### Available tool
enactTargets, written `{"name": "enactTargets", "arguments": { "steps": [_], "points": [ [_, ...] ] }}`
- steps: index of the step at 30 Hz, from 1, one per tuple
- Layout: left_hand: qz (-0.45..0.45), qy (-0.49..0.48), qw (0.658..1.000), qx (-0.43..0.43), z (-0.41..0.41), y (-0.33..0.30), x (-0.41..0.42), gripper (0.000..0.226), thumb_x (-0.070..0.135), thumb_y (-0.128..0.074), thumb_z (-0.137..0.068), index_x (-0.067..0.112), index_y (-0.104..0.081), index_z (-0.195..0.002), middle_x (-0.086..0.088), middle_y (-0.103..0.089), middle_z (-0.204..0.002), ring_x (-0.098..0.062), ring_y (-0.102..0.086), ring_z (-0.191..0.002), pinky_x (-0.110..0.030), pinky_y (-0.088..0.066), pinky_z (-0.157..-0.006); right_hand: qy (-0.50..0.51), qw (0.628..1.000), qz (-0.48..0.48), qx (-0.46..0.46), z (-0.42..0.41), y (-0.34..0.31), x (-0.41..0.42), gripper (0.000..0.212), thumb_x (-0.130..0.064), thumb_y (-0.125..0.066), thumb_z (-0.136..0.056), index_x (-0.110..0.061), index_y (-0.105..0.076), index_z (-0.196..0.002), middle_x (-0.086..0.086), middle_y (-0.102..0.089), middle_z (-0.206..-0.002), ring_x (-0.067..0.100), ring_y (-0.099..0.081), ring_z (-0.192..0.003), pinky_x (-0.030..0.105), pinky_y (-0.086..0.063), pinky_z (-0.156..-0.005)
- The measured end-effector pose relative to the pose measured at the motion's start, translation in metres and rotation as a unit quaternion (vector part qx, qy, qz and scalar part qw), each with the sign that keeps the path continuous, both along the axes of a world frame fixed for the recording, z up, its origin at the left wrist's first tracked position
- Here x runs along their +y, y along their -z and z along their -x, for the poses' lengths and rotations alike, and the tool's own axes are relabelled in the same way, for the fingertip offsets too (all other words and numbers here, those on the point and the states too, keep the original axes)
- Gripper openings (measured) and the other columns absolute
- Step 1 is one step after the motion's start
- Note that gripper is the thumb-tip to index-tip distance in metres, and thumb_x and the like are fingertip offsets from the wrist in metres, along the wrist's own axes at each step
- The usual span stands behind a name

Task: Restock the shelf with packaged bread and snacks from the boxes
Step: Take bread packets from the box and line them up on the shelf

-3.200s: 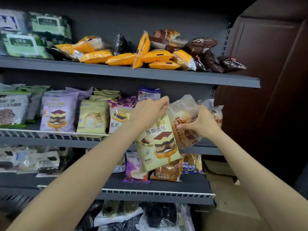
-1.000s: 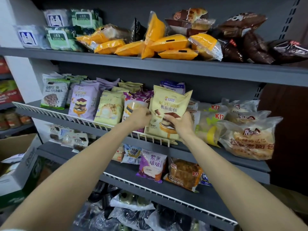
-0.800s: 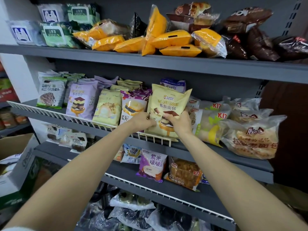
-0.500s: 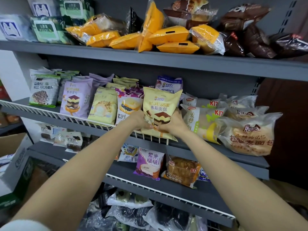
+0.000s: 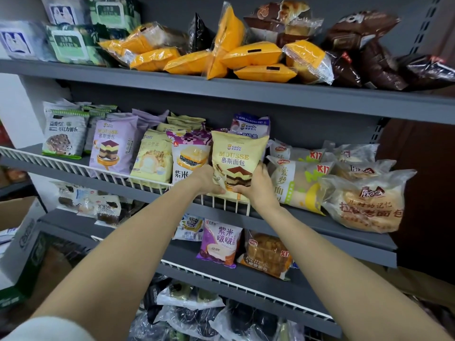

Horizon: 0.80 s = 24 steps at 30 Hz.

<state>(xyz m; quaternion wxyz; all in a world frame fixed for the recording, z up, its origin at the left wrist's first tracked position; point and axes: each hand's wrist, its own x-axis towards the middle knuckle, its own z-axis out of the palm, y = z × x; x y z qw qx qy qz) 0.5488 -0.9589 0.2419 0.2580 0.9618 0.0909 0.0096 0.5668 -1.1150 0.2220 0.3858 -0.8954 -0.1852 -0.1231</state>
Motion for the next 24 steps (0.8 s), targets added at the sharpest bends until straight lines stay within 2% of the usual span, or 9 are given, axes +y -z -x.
{"name": "enactTargets", "arguments": {
  "steps": [2, 4, 7, 10, 12, 16, 19, 22, 24],
  "points": [
    [-0.016, -0.007, 1.0, -0.008, -0.001, 0.0, -0.002, 0.042, 0.032, -0.076, -0.077, 0.007, -0.051, -0.1, -0.008, -0.056, -0.106, -0.02, -0.048, -0.091, -0.028, -0.041, -0.08, 0.0, 1.0, 0.0, -0.003, -0.001, 0.001, 0.001, 0.088, -0.02, -0.078, -0.074, -0.004, -0.024, -0.142, 0.013, -0.037, -0.141, 0.025, -0.038, -0.132, 0.032, -0.033, -0.107],
    [-0.022, -0.005, 0.999, -0.026, -0.002, 0.001, -0.004, 0.038, 0.031, -0.076, -0.077, 0.006, -0.054, -0.096, -0.01, -0.058, -0.104, -0.02, -0.049, -0.089, -0.027, -0.04, -0.076, 0.001, 1.0, 0.003, -0.005, -0.004, 0.002, 0.002, 0.089, -0.02, -0.078, -0.074, -0.004, -0.024, -0.142, 0.013, -0.036, -0.141, 0.025, -0.037, -0.133, 0.031, -0.032, -0.108],
    [-0.01, 0.008, 0.999, -0.048, -0.003, 0.005, -0.001, 0.044, 0.029, -0.077, -0.077, 0.003, -0.06, -0.107, -0.011, -0.061, -0.112, -0.023, -0.054, -0.099, -0.028, -0.041, -0.08, -0.01, 1.0, 0.017, 0.009, -0.008, 0.001, 0.0, 0.095, -0.021, -0.08, -0.071, -0.005, -0.022, -0.144, 0.012, -0.031, -0.144, 0.024, -0.032, -0.136, 0.029, -0.028, -0.111],
    [-0.004, 0.017, 0.998, -0.053, -0.003, 0.007, 0.003, 0.049, 0.031, -0.075, -0.078, 0.003, -0.057, -0.114, -0.012, -0.06, -0.118, -0.027, -0.054, -0.11, -0.032, -0.042, -0.088, -0.034, 0.998, 0.053, 0.026, -0.014, -0.002, -0.003, 0.104, -0.026, -0.085, -0.063, -0.01, -0.024, -0.146, 0.009, -0.03, -0.146, 0.021, -0.024, -0.138, 0.028, -0.02, -0.114],
    [-0.005, 0.035, 0.998, -0.048, -0.001, 0.005, 0.005, 0.052, 0.032, -0.073, -0.08, 0.004, -0.053, -0.119, -0.011, -0.058, -0.123, -0.026, -0.053, -0.113, -0.033, -0.042, -0.092, -0.03, 0.997, 0.065, 0.026, -0.017, -0.004, -0.002, 0.106, -0.027, -0.087, -0.06, -0.01, -0.027, -0.146, 0.009, -0.032, -0.145, 0.021, -0.024, -0.137, 0.026, -0.021, -0.112],
    [0.004, 0.09, 0.996, -0.011, 0.011, 0.007, 0.015, 0.074, 0.036, -0.068, -0.084, 0.013, -0.029, -0.143, -0.006, -0.048, -0.139, -0.026, -0.046, -0.125, -0.033, -0.037, -0.103, -0.008, 0.998, 0.069, 0.014, -0.015, -0.004, 0.005, 0.104, -0.018, -0.086, -0.061, -0.007, -0.026, -0.145, 0.013, -0.031, -0.145, 0.025, -0.028, -0.136, 0.029, -0.023, -0.113],
    [0.021, 0.088, 0.995, -0.036, 0.017, 0.012, 0.018, 0.083, 0.032, -0.069, -0.084, 0.018, -0.017, -0.148, -0.005, -0.051, -0.137, -0.025, -0.048, -0.124, -0.029, -0.038, -0.098, 0.001, 0.998, 0.059, 0.023, -0.012, -0.007, 0.008, 0.105, -0.016, -0.087, -0.061, -0.007, -0.024, -0.145, 0.015, -0.026, -0.147, 0.027, -0.027, -0.138, 0.031, -0.024, -0.113],
    [0.028, 0.059, 0.995, -0.076, 0.016, 0.015, 0.017, 0.088, 0.028, -0.073, -0.08, 0.019, -0.017, -0.148, -0.006, -0.056, -0.131, -0.026, -0.052, -0.119, -0.025, -0.038, -0.088, 0.029, 0.995, 0.067, 0.063, -0.004, -0.004, 0.007, 0.113, -0.022, -0.087, -0.062, -0.003, -0.014, -0.146, 0.017, -0.024, -0.148, 0.028, -0.028, -0.139, 0.033, -0.028, -0.112],
    [0.004, 0.05, 0.996, -0.075, 0.013, 0.016, 0.017, 0.09, 0.026, -0.074, -0.079, 0.016, -0.017, -0.149, -0.009, -0.058, -0.128, -0.029, -0.052, -0.118, -0.026, -0.04, -0.088, 0.046, 0.993, 0.076, 0.079, 0.004, 0.002, 0.006, 0.103, -0.026, -0.084, -0.067, 0.001, -0.019, -0.142, 0.018, -0.031, -0.144, 0.029, -0.032, -0.135, 0.033, -0.032, -0.108]
  ]
}}
